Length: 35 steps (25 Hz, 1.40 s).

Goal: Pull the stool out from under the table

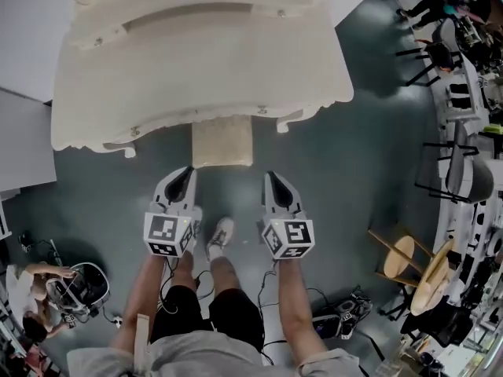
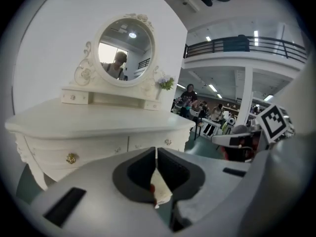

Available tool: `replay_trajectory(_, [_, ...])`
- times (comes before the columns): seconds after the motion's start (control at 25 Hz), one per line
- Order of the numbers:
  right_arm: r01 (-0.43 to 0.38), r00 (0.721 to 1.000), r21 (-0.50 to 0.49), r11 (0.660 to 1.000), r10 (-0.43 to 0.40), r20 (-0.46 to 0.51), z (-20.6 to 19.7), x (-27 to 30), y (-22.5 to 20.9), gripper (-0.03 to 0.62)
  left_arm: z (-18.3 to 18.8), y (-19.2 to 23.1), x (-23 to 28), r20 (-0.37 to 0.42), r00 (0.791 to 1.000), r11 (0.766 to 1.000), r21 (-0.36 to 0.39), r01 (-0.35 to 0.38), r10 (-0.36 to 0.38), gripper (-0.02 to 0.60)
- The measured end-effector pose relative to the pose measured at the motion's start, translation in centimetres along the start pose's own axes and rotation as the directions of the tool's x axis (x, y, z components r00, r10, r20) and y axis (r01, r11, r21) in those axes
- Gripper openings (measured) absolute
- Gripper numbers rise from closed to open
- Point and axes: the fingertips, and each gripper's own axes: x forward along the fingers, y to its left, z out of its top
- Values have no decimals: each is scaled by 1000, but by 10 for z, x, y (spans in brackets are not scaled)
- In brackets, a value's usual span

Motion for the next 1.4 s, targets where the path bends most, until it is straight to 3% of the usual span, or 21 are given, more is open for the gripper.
replay_trajectory(0.44, [0, 993, -16, 1000, -2, -118, -147, 117, -56, 14, -142, 50, 115, -114, 993, 999, -36, 13, -17, 14])
replay_trajectory(0.76, [-1, 987, 3, 1000, 1, -159, -205, 156, -89, 14, -202, 61, 163, -155, 988, 998, -61, 20, -29, 15])
replay_trajectory(1.04, [-47, 969, 22, 999, 51, -240, -241, 184, -103, 17, -236, 69, 189, -208, 977, 996, -85, 20, -37, 38])
replay_trajectory(1.08, [-56, 967, 37, 998, 64, -248, -244, 187, -104, 30, -241, 71, 192, -218, 975, 995, -100, 15, -36, 49])
replay_trajectory(1.16, [-77, 960, 82, 994, 96, -262, -250, 191, -105, 154, -249, 76, 196, -240, 970, 991, -132, 6, -38, 81])
replay_trajectory(1.4, [-79, 947, 142, 987, 119, -298, -265, 202, -118, 274, -265, 82, 201, -261, 961, 967, -255, 24, -93, 271])
